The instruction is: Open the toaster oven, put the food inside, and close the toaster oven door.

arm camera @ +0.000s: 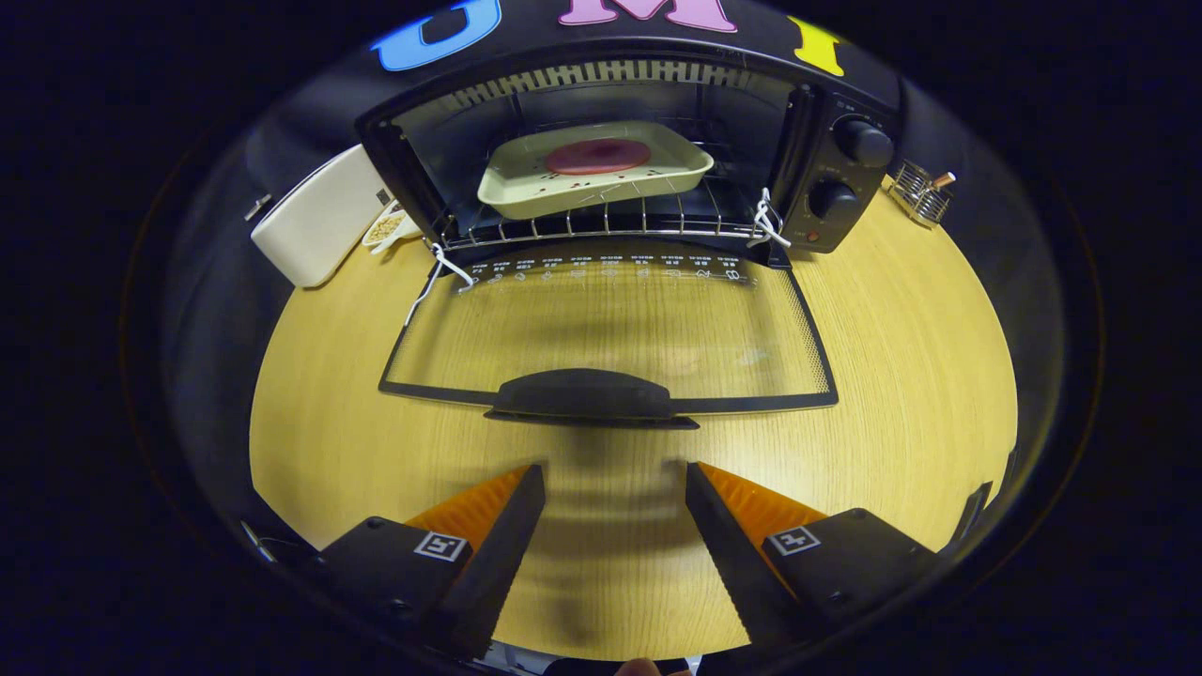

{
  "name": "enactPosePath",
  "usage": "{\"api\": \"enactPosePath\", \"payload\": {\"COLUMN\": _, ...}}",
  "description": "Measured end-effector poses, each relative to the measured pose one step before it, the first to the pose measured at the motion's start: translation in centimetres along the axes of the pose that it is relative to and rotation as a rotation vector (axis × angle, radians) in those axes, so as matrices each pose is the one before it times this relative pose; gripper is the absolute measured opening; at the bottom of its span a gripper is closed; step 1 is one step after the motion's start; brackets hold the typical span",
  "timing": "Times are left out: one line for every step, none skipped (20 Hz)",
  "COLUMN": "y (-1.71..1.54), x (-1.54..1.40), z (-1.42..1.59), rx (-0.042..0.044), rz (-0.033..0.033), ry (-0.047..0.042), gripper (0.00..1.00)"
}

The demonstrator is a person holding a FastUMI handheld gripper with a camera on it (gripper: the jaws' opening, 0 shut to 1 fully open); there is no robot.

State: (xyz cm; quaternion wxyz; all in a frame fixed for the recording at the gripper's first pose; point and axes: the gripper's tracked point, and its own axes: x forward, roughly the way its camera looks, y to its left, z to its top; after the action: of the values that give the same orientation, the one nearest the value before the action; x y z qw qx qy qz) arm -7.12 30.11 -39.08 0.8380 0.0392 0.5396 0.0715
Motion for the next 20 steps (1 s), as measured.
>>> {"api": "enactPosePath", "payload": {"y": -0.085, "x": 0.483, "z": 0.091, "rx": 0.00845, "rz": -0.00916, "ry": 0.00493, "gripper": 1.00}}
{"api": "enactPosePath", "payload": {"y": -0.166, "x": -0.077, "z": 0.570, "rx": 0.00297, "rz": -0.01405, "ry": -0.01461, "gripper": 1.00}}
{"api": "enactPosePath", "payload": {"y": 0.128, "x": 0.695, "z": 0.418, "rx": 0.00874, "rz": -0.00068, "ry": -0.00604, "gripper": 1.00}}
{"api": "enactPosePath", "payload": {"y": 0.007, "x": -0.071, "z": 0.328, "rx": 0.00610, "rz": -0.00399, "ry": -0.00186, "gripper": 0.99}}
{"api": "enactPosePath", "payload": {"y": -0.318, "x": 0.186, "z": 0.494, "rx": 0.00609, "rz": -0.01290, "ry": -0.01193, "gripper": 1.00}}
{"api": "enactPosePath", "payload": {"y": 0.090, "x": 0.009, "z": -0.241, "rx": 0.00319, "rz": -0.00196, "ry": 0.01167, "gripper": 0.99}}
{"api": "enactPosePath", "payload": {"y": -0.041, "x": -0.066, "z": 0.324, "rx": -0.00924, "rz": -0.00296, "ry": -0.01852, "gripper": 0.99}}
{"api": "enactPosePath", "payload": {"y": 0.036, "x": -0.173, "z": 0.002, "rx": -0.01278, "rz": -0.00104, "ry": -0.01501, "gripper": 0.99}}
{"api": "enactPosePath", "payload": {"y": -0.010, "x": -0.309, "z": 0.198, "rx": -0.00560, "rz": 0.00150, "ry": -0.01261, "gripper": 1.00}}
{"api": "enactPosePath", "payload": {"y": 0.078, "x": -0.233, "z": 0.054, "rx": 0.00084, "rz": 0.00537, "ry": -0.00904, "gripper": 1.00}}
{"api": "enactPosePath", "payload": {"y": 0.016, "x": -0.333, "z": 0.135, "rx": 0.00617, "rz": 0.00745, "ry": -0.00892, "gripper": 1.00}}
{"api": "enactPosePath", "payload": {"y": 0.041, "x": -0.344, "z": 0.098, "rx": 0.00531, "rz": 0.00859, "ry": -0.00837, "gripper": 1.00}}
{"api": "enactPosePath", "payload": {"y": 0.009, "x": -0.349, "z": 0.186, "rx": 0.00385, "rz": 0.00811, "ry": -0.01170, "gripper": 1.00}}
{"api": "enactPosePath", "payload": {"y": 0.028, "x": -0.347, "z": 0.140, "rx": 0.00237, "rz": 0.00737, "ry": -0.00908, "gripper": 1.00}}
{"api": "enactPosePath", "payload": {"y": 0.015, "x": -0.241, "z": 0.162, "rx": -0.00024, "rz": 0.00524, "ry": -0.00986, "gripper": 1.00}}
{"api": "enactPosePath", "payload": {"y": -0.077, "x": -0.264, "z": 0.222, "rx": -0.00537, "rz": 0.00150, "ry": -0.01038, "gripper": 1.00}}
{"api": "enactPosePath", "payload": {"y": -0.137, "x": -0.240, "z": 0.309, "rx": -0.00398, "rz": -0.00066, "ry": -0.01706, "gripper": 1.00}}
{"api": "enactPosePath", "payload": {"y": -0.099, "x": -0.374, "z": 0.346, "rx": -0.00095, "rz": -0.00107, "ry": -0.01755, "gripper": 1.00}}
{"api": "enactPosePath", "payload": {"y": -0.001, "x": -0.330, "z": 0.369, "rx": 0.00066, "rz": 0.00439, "ry": -0.01535, "gripper": 1.00}}
{"api": "enactPosePath", "payload": {"y": -0.002, "x": -0.333, "z": 0.293, "rx": 0.00093, "rz": 0.00313, "ry": -0.01779, "gripper": 1.00}}
